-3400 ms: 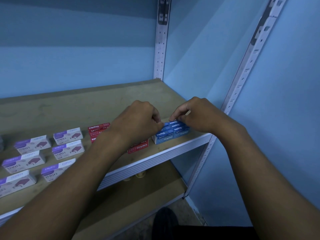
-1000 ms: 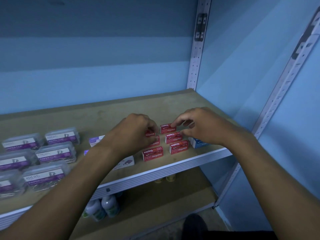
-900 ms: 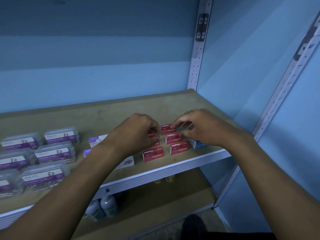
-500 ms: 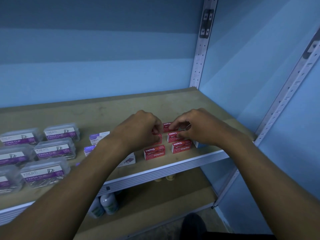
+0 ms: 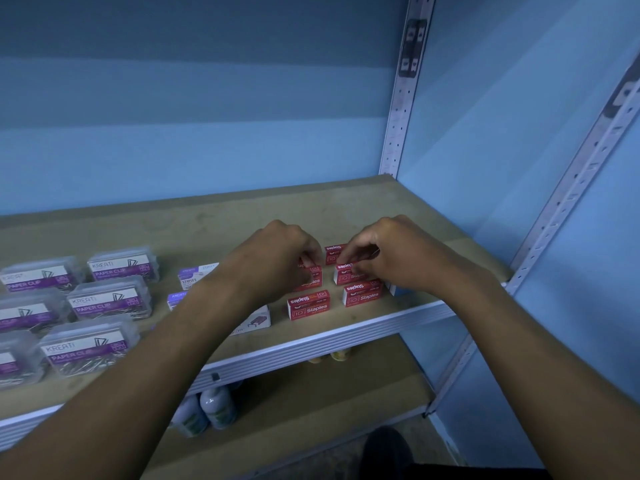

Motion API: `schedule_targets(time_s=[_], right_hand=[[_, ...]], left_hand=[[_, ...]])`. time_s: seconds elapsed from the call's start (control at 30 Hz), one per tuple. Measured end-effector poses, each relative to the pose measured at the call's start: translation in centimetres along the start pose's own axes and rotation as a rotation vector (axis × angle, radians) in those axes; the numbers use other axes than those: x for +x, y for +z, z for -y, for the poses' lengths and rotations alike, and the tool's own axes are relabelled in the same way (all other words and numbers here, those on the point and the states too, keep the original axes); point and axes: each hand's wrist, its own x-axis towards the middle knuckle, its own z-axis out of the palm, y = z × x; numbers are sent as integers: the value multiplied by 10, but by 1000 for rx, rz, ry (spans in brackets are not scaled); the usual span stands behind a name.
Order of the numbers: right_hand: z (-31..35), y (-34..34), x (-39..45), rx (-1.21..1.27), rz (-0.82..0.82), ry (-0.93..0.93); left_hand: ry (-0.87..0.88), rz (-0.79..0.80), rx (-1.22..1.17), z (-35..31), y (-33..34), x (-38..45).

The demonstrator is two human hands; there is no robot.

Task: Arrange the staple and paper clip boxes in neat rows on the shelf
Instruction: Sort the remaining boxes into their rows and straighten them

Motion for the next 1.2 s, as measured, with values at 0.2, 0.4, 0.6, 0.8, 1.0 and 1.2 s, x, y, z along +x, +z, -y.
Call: schedule_targets(time_s=[0.2,0.4,0.6,0.8,1.0,1.2], right_hand=[[5,-11,-9,23,-21,9],[6,-16,-16,30,-4,22],[8,-15,-18,18,30,30],[8,-12,-16,-6,69,17],[7,-9,-15,-17,88,16],[8,-11,-16,-18,103,18]], left_hand=[[21,-8,-36,-5,-8,-5],[21,-3,-48,-7,-10,-11],[35,-4,-59,-10,-9,-13],[36,14,-61,-9,-7,-14],[33,43,-60,-10,-6,-13],[30,81,-70,-13,-7,-14]])
